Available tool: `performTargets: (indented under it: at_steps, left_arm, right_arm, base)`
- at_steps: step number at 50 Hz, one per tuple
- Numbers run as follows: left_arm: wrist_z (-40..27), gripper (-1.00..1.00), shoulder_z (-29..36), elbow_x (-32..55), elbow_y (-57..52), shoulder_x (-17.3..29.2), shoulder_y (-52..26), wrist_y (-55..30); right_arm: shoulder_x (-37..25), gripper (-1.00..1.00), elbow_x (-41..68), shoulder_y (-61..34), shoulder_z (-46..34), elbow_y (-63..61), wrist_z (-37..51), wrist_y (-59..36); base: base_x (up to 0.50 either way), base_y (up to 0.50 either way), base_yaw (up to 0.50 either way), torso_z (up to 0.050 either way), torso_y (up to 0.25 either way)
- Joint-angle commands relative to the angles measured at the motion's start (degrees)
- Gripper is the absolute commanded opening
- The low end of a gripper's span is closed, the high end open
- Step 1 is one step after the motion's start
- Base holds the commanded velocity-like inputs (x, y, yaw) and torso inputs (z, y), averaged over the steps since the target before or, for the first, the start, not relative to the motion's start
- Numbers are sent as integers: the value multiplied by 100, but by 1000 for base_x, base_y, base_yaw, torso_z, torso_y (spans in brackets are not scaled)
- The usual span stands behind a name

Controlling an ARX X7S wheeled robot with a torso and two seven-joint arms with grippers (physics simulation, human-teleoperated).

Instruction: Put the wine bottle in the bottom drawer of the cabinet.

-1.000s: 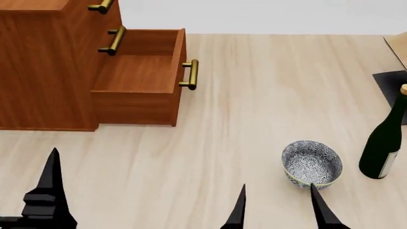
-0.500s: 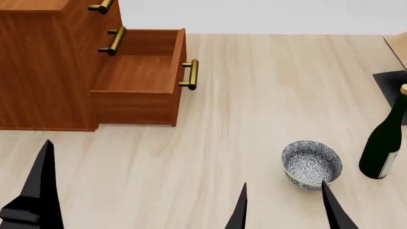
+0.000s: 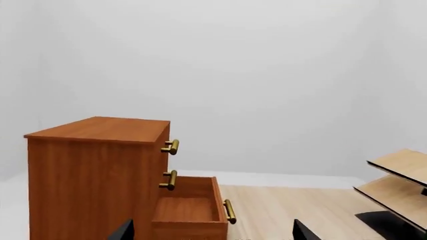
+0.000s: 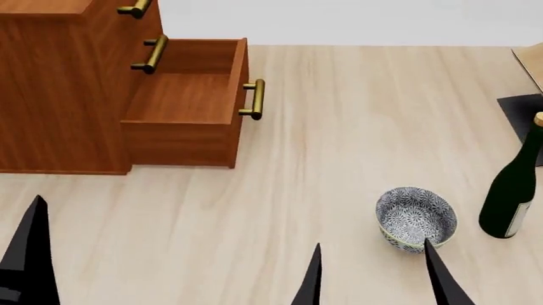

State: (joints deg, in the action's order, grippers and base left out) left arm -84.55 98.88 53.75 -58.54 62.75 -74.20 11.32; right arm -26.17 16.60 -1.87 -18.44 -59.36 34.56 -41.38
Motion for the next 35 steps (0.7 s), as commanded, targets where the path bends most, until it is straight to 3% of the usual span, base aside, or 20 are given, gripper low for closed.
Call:
performTargets:
  at_steps: [1, 9, 35]
  left_arm:
    - [-46, 100, 332, -69, 45, 49, -159, 241]
    - [-96, 100, 316, -79, -2, 44, -202, 164]
    - [-149, 100, 295, -64, 24, 94, -190, 149]
  right_arm:
    - [-393, 100, 413, -178, -310, 17, 585, 103]
    - [-587, 100, 518, -314, -528, -36, 855, 139]
    - [-851, 100, 480, -276, -807, 199, 833, 735]
  base:
    - [0, 0, 0, 0, 0]
    - [27, 0, 0, 0, 0]
    - [376, 0, 0, 0, 0]
